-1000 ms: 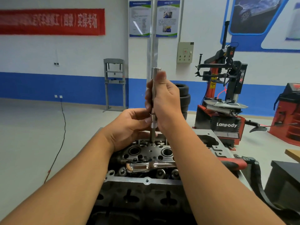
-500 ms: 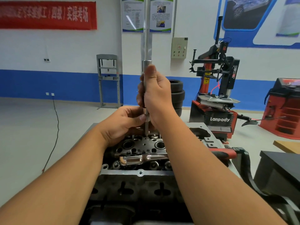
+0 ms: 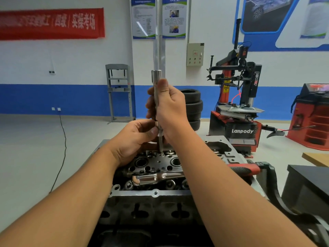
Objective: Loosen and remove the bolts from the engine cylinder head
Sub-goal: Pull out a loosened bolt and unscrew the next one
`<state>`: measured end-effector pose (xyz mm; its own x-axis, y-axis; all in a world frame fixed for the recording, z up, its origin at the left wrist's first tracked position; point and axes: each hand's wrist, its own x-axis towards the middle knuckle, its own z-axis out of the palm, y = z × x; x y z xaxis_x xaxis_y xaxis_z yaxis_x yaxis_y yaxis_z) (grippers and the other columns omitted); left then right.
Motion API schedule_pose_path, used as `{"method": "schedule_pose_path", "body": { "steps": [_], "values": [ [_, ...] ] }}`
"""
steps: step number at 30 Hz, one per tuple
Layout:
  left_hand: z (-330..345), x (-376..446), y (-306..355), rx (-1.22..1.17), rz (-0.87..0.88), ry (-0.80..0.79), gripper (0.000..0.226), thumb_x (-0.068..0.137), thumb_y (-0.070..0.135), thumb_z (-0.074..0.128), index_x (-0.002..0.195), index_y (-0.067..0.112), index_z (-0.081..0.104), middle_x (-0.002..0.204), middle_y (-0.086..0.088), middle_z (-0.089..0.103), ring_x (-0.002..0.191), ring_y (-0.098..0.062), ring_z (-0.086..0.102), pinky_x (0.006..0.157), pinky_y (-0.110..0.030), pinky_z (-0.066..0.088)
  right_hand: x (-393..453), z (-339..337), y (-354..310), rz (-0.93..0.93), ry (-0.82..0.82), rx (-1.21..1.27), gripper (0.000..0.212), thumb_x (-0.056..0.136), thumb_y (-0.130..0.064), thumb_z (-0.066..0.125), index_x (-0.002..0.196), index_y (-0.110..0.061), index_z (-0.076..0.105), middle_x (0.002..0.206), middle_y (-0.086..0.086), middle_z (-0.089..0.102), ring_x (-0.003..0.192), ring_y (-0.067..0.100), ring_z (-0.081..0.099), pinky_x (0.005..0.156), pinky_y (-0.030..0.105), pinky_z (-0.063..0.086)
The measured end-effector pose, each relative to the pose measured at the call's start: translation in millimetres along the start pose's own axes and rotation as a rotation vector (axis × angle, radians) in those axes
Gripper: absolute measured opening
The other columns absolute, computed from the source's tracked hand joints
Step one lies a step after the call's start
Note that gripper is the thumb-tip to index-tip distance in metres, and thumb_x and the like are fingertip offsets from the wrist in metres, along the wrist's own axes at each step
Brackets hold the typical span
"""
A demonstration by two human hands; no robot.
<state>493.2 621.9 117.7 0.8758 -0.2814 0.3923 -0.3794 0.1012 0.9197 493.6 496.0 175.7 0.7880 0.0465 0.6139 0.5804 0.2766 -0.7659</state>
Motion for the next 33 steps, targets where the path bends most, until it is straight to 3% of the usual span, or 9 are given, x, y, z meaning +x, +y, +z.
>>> {"method": "schedule_pose_path", "body": {
  "steps": [2,7,11,14,19,23,26,29,33],
  "values": [
    [1.3,-0.3,-0.9,0.053,0.038,0.059,0.038,0.084,0.017,0.07,0.119,0.002,0.07,0.114,-0.014,0.077,0.108,-0.031,0.073,0.096,-0.047,0.058,-0.6,0.0,0.2,0.013,-0.006,0.014,0.045,0.108,-0.049,0.046,0.092,-0.011,0.064,0.062,0.001,0.063,0.049,0.017,0.054,0.049,0.03,0.048],
    [1.6,0.9,-1.8,0.138,0.088,0.092,0.035,0.081,0.023,0.077,0.113,0.009,0.073,0.108,-0.009,0.079,0.101,-0.022,0.075,0.084,-0.031,0.06,-0.8,-1.3,-0.8,-0.005,0.061,0.045,0.025,0.1,-0.036,0.068,0.093,-0.014,0.059,0.069,0.003,0.063,0.046,0.015,0.051,0.045,0.025,0.047],
    [0.1,0.9,-2.8,0.031,0.031,-0.025,0.022,0.09,0.025,0.067,0.106,0.016,0.079,0.106,-0.009,0.078,0.097,-0.025,0.076,0.075,-0.034,0.063,-0.6,0.4,-0.5,-0.01,0.02,-0.016,0.038,0.109,-0.042,0.048,0.092,-0.01,0.061,0.069,0.004,0.064,0.047,0.018,0.052,0.045,0.024,0.045],
    [0.2,0.5,-2.9,0.113,0.065,0.024,0.023,0.088,0.025,0.069,0.107,0.014,0.076,0.106,-0.007,0.08,0.098,-0.022,0.076,0.078,-0.031,0.062,-0.7,0.5,-0.4,-0.004,0.005,-0.016,0.042,0.11,-0.044,0.044,0.093,-0.01,0.062,0.073,0.008,0.066,0.047,0.019,0.052,0.045,0.024,0.045],
    [4.4,-2.5,-0.8,0.237,0.098,0.112,0.032,0.079,0.033,0.079,0.108,0.018,0.075,0.102,-0.006,0.081,0.091,-0.023,0.077,0.081,-0.051,0.054,-1.7,-0.5,-0.3,-0.009,0.038,0.029,0.025,0.1,-0.034,0.068,0.096,-0.012,0.056,0.076,0.008,0.064,0.048,0.019,0.053,0.046,0.028,0.048],
    [4.9,-3.0,2.3,0.068,0.032,0.007,0.024,0.091,0.026,0.067,0.11,0.012,0.073,0.098,-0.003,0.079,0.086,-0.017,0.076,0.067,-0.028,0.059,-1.1,1.4,-1.3,-0.009,0.027,-0.044,0.029,0.106,-0.036,0.057,0.095,-0.01,0.057,0.07,0.003,0.061,0.049,0.019,0.054,0.048,0.03,0.048],
    [3.1,-3.3,1.3,0.04,0.039,0.002,0.022,0.092,0.022,0.067,0.11,0.011,0.073,0.098,-0.004,0.078,0.083,-0.016,0.075,0.062,-0.027,0.059,-1.2,2.1,-2.1,-0.021,0.007,-0.085,0.034,0.11,-0.037,0.048,0.094,-0.009,0.059,0.069,0.005,0.061,0.052,0.021,0.054,0.053,0.034,0.049],
    [2.7,-2.7,-1.2,0.12,0.111,0.064,0.015,0.084,0.024,0.078,0.099,0.026,0.077,0.096,-0.004,0.08,0.08,-0.016,0.077,0.058,-0.024,0.057,-2.6,2.8,-2.9,-0.021,-0.02,-0.073,0.039,0.111,-0.039,0.045,0.091,-0.01,0.063,0.07,0.008,0.062,0.053,0.02,0.052,0.052,0.031,0.046],
    [2.9,-1.5,-2.6,0.189,0.107,0.116,0.028,0.08,0.034,0.084,0.104,0.027,0.074,0.097,-0.007,0.079,0.08,-0.021,0.077,0.057,-0.03,0.056,-3.0,2.0,-0.4,-0.026,0.01,-0.051,0.022,0.097,-0.034,0.073,0.09,-0.016,0.062,0.077,0.007,0.063,0.056,0.016,0.055,0.056,0.034,0.049]
  ]
}}
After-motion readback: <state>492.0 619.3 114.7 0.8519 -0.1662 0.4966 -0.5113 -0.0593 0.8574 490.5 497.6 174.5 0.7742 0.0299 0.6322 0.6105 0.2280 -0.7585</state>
